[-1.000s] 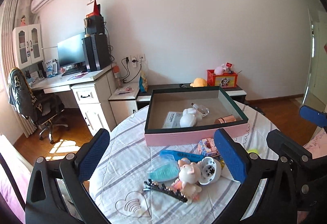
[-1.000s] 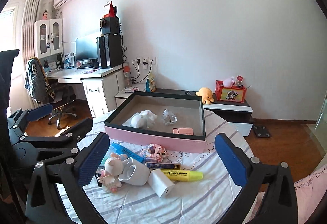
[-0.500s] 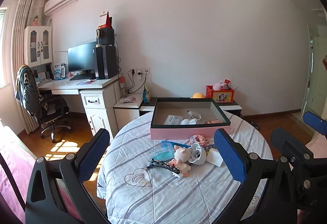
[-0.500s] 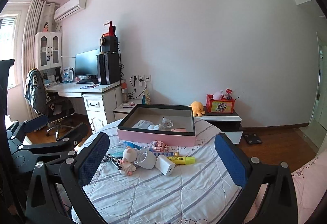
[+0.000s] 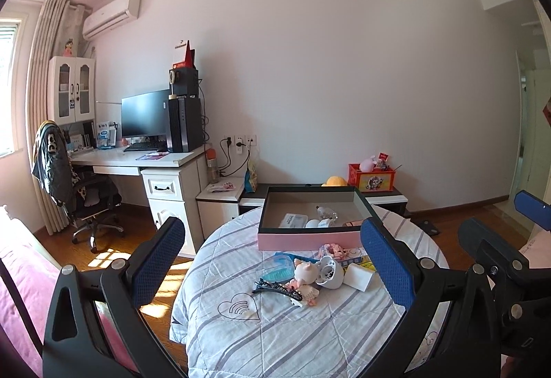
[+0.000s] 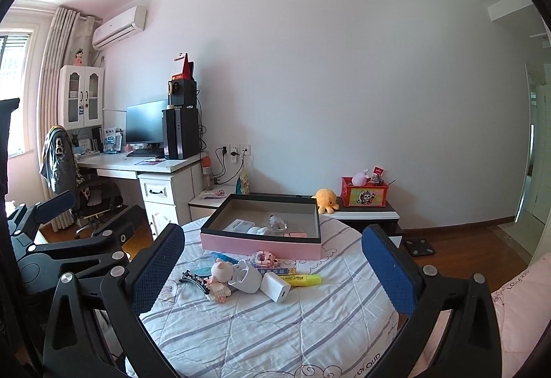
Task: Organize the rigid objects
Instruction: 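Withdraw both grippers from the pink box, then grasp the black hair clip with the left gripper while the right grasps the white power bank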
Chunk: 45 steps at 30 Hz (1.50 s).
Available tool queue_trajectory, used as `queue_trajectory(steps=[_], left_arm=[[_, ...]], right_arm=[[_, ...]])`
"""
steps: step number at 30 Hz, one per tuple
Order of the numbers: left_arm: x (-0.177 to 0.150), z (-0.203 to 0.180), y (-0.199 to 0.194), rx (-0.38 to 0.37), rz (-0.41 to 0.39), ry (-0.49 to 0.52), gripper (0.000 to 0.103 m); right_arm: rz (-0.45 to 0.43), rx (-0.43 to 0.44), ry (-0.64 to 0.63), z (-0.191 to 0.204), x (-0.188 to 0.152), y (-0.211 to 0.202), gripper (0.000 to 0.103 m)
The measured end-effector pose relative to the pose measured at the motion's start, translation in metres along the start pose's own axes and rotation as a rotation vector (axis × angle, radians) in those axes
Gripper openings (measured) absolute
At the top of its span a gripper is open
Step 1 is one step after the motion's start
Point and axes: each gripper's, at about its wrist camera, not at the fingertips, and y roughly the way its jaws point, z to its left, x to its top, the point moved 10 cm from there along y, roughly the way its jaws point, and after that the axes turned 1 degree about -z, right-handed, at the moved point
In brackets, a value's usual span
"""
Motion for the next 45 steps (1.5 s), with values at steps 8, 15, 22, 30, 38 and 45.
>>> queue_trajectory(steps=[8,15,22,30,38,45], left_arm=[[-0.005,-0.005,0.009,-0.003,0.022,0.008,0.103],[-0.017,-0.012,0.027,-0.004,0.059,0.024,0.103],[-0.046,-0.023,0.063,-0.057,0.161,0.033,0.103],[-0.113,-0.021,0.121,-0.100,0.370,0.042,0.103],[-0.168,0.002,0.171,-0.088,0.537,-0.024,0.103],[-0.194,-0.007,0.195,-0.115,0.620,-0.033,0.103]], right_arm=[[0.019,-0.005,0.008,-0.004,-0.008,0.008,0.103],[0.055,-0.007,0.021,-0.009,-0.019,0.022,0.103],[0.125,-0.009,0.036,-0.019,-0.043,0.050,0.103],[0.276,-0.004,0.048,-0.035,-0.098,0.104,0.103],[0.416,-0.023,0.094,-0.059,-0.150,0.152,0.103],[0.475,-0.037,0.109,-0.072,-0.174,0.179,0.103]])
